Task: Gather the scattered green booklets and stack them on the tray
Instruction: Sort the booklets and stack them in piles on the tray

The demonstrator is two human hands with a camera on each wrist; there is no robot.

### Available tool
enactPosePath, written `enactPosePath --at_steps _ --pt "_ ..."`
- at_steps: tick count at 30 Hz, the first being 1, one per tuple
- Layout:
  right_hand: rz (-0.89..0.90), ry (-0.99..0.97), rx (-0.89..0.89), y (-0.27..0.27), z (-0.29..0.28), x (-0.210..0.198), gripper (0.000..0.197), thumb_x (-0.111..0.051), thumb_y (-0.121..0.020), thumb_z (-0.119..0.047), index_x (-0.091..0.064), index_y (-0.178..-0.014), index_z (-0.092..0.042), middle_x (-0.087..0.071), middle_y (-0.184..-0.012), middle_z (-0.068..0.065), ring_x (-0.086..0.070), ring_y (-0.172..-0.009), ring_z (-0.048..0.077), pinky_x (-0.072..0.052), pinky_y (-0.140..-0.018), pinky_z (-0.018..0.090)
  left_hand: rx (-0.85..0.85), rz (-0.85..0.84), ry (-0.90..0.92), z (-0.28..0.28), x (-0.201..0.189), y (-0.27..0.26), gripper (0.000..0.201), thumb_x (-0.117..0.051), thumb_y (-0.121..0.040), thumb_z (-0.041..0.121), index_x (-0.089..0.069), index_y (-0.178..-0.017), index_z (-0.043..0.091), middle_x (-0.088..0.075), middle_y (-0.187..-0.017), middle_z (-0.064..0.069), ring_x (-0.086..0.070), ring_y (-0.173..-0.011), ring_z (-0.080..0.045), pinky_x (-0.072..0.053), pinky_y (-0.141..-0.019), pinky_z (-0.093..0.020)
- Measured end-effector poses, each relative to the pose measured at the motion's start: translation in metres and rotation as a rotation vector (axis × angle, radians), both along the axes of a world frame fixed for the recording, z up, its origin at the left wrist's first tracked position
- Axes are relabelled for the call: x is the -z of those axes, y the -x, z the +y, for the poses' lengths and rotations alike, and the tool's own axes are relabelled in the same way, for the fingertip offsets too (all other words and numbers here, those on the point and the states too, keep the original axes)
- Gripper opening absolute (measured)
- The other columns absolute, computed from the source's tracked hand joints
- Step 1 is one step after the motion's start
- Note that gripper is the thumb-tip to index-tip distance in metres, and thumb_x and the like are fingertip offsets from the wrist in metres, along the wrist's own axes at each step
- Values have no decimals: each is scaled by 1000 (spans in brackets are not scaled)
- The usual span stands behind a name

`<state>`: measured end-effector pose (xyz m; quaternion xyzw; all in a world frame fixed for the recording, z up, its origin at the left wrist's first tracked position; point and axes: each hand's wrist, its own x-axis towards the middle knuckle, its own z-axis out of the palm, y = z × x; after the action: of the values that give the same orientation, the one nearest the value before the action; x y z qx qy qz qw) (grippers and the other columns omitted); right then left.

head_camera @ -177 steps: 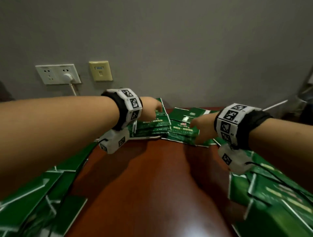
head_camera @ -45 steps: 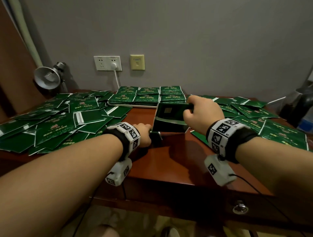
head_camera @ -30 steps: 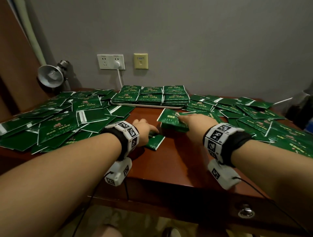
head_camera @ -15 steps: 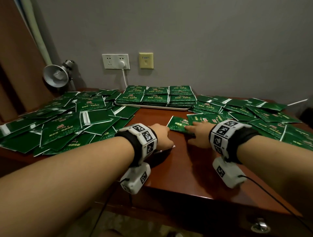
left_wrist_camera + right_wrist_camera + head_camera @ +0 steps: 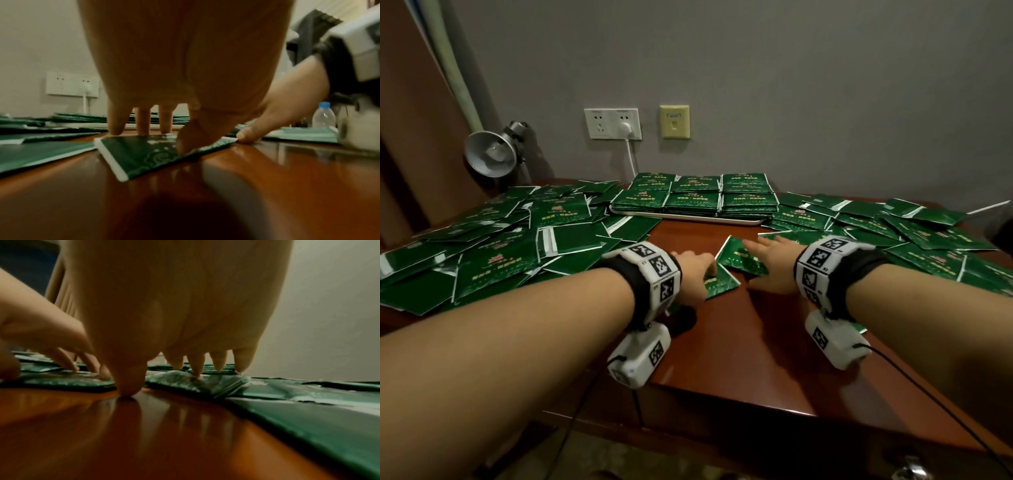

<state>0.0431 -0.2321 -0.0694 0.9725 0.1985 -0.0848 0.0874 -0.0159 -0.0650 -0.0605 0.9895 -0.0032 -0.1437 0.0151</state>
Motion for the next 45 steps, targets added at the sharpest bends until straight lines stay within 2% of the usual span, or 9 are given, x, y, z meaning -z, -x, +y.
enactPosePath --at_steps 2,5,9,12,17,22,28,35,45 --pt "24 46 -4 -2 9 4 85 -46 -93 -59 0 -155 -25 -6 -162 2 -10 -148 30 -14 -117 44 34 -16 -1 3 0 2 54 -54 -82 5 -43 -127 34 -42 -131 -5 -41 -120 -29 -35 -80 -35" --pt "33 26 -13 -9 17 4 76 -48 -92 -57 -20 -153 -22 -31 -154 8 -36 -137 31 -34 -111 43 16 -23 81 9 8 2 47 -55 -81 7 -43 -118 34 -42 -124 -3 -39 -116 -27 -34 -80 -35" --pt "29 -75 6 -12 9 -2 54 -63 -85 -44 -43 -126 -17 -61 -114 8 -60 -97 26 -50 -85 35 28 -72 129 20 12 -1 72 -76 -73 51 -37 -130 30 -45 -125 -3 -41 -118 -25 -38 -90 -34" --pt "-7 -75 18 -10 3 0 56 -67 -82 -49 -42 -120 -14 -60 -115 8 -59 -100 27 -48 -83 34 11 -132 91 22 14 -2 92 -78 -66 60 -33 -138 23 -45 -133 -4 -41 -122 -25 -38 -99 -35" --pt "-87 -61 46 -5 0 6 84 -66 -70 -68 -37 -128 -16 -50 -126 10 -50 -114 29 -45 -96 41 29 -118 92 20 12 -1 92 -75 -73 56 -32 -145 19 -41 -136 -8 -41 -125 -27 -38 -102 -34" --pt "-62 -79 84 5 1 3 87 -66 -72 -69 -33 -133 -16 -44 -127 12 -55 -108 28 -46 -86 35 42 -104 113 20 12 1 84 -75 -75 45 -32 -143 19 -42 -128 -9 -49 -115 -27 -46 -97 -37" --pt "-59 -95 54 11 5 -3 105 -77 -60 -65 -28 -138 -17 -47 -129 11 -54 -112 29 -49 -91 39 55 -124 147 22 14 2 98 -81 -65 50 -25 -141 21 -48 -120 -6 -50 -108 -24 -48 -88 -34" --pt "-191 -132 -45 10 17 -11 81 -76 -64 -55 -31 -121 -19 -48 -114 4 -56 -98 26 -50 -78 39 60 -183 69 42 3 -5 104 -82 -61 49 -24 -142 18 -47 -119 -5 -50 -109 -24 -48 -88 -37" --pt "-282 -210 -118 -31 49 -39 69 -75 -71 -49 -33 -120 -23 -49 -118 -1 -49 -107 24 -36 -90 42 138 -260 -190 98 -41 -53 85 -79 -68 36 -30 -136 26 -49 -121 0 -46 -116 -23 -35 -102 -50"
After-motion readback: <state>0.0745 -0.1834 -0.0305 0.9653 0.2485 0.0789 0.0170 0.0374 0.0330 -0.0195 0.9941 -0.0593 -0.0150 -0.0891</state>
